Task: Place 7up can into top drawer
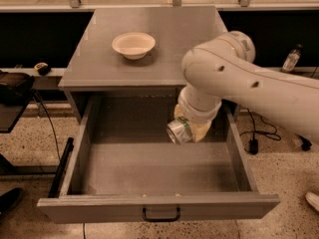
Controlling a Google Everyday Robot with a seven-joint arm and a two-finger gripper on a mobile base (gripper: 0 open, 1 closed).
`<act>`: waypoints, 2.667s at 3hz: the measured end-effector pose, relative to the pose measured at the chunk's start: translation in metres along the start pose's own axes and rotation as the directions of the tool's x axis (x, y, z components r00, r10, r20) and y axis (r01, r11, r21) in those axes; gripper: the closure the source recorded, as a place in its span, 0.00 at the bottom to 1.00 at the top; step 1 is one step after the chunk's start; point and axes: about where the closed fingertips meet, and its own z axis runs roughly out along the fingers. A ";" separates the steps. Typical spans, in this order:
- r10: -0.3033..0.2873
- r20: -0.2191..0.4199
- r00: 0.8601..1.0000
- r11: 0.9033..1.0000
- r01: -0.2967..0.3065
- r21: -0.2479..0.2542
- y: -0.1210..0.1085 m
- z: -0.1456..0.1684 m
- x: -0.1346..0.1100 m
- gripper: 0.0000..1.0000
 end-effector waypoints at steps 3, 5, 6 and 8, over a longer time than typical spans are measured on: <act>0.084 0.131 0.988 0.995 -0.076 -0.061 0.021 0.041 -0.028 1.00; 0.056 0.282 0.958 0.994 -0.026 -0.109 0.027 0.131 -0.072 0.82; 0.057 0.287 0.956 0.993 -0.025 -0.114 0.029 0.135 -0.073 0.50; 0.057 0.287 0.956 0.993 -0.025 -0.114 0.029 0.135 -0.073 0.04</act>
Offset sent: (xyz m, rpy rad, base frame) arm -0.0259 -0.0099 -0.0056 0.0672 0.0812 -0.0575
